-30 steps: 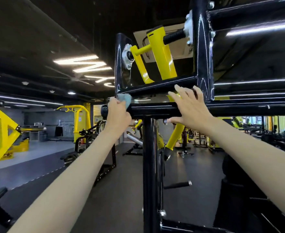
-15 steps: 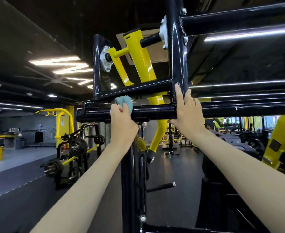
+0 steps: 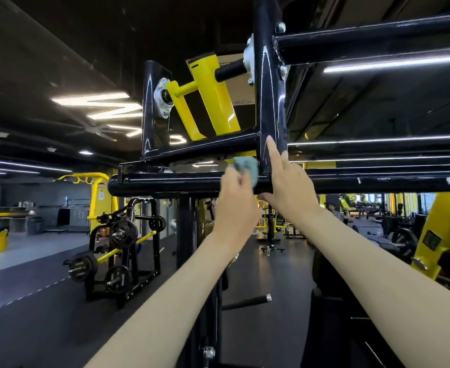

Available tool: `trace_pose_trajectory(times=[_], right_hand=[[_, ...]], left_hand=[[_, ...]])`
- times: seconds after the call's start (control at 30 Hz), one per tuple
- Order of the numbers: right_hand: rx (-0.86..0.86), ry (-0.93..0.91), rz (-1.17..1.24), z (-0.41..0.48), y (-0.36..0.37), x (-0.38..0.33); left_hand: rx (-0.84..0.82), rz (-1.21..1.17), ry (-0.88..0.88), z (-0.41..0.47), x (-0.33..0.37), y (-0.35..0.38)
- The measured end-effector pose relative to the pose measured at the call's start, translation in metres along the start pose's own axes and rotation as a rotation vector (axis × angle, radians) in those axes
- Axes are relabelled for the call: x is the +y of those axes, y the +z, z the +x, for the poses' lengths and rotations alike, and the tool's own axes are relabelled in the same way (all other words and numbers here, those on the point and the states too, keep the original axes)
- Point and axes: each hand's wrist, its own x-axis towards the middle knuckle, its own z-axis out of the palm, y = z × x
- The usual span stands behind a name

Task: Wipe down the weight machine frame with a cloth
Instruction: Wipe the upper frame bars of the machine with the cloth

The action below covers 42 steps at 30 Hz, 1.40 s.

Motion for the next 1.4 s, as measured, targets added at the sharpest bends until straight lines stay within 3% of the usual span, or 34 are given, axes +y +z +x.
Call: trace_pose_trajectory(times=[0.07, 0.2, 0.27, 0.4, 0.6, 0.7, 0.8, 0.93, 1.0, 1.07, 1.13, 1.2, 1.3, 1.4], right_hand=[[-0.002, -0.002, 0.022, 0.001, -0.001, 0.002], [-0.024, 0.002, -0.016, 0.000, -0.003, 0.001], [-0.033, 0.018, -0.014, 0.001, -0.004, 0.000], [-0.079, 0.007, 0.028, 0.003, -0.009, 0.000], [-0.157, -0.010, -0.075, 0.006, -0.015, -0.002], [-0.235, 0.013, -0.170, 0.006, -0.015, -0.010], [-0.260, 0.077, -0.229, 0.006, -0.009, -0.019], [-0.206, 0.153, -0.147, 0.007, -0.004, -0.032], [-0.120, 0.106, -0.171, 0.009, -0.001, -0.042], [-0.084, -0.015, -0.239, 0.016, 0.001, -0.056], [-0.182, -0.065, -0.245, 0.026, 0.003, -0.073], [-0.258, -0.002, -0.136, 0.033, 0.003, -0.083], [-0.262, 0.027, -0.121, 0.040, 0.002, -0.084], [-0.279, 0.035, -0.170, 0.045, 0.001, -0.086]], left_hand=[[-0.037, 0.071, 0.132, 0.011, 0.001, -0.001], [-0.083, 0.337, -0.141, 0.043, -0.034, -0.035], [-0.153, 0.461, -0.182, 0.059, -0.025, -0.040], [-0.402, 0.391, -0.054, 0.064, 0.015, -0.017], [-0.578, 0.530, -0.147, 0.089, -0.015, -0.033], [-0.649, 0.354, -0.072, 0.086, 0.010, -0.024], [-0.634, 0.339, 0.000, 0.078, -0.013, -0.044], [-0.538, 0.612, -0.035, 0.066, -0.086, -0.080], [-0.538, 0.649, -0.097, 0.069, -0.098, -0.080], [-0.560, 0.526, -0.106, 0.077, -0.083, -0.066], [-0.569, 0.450, -0.031, 0.076, -0.069, -0.053], [-0.560, 0.456, 0.018, 0.073, -0.079, -0.056], [-0.563, 0.622, -0.038, 0.080, -0.110, -0.074], [-0.578, 0.590, -0.026, 0.088, -0.101, -0.068]])
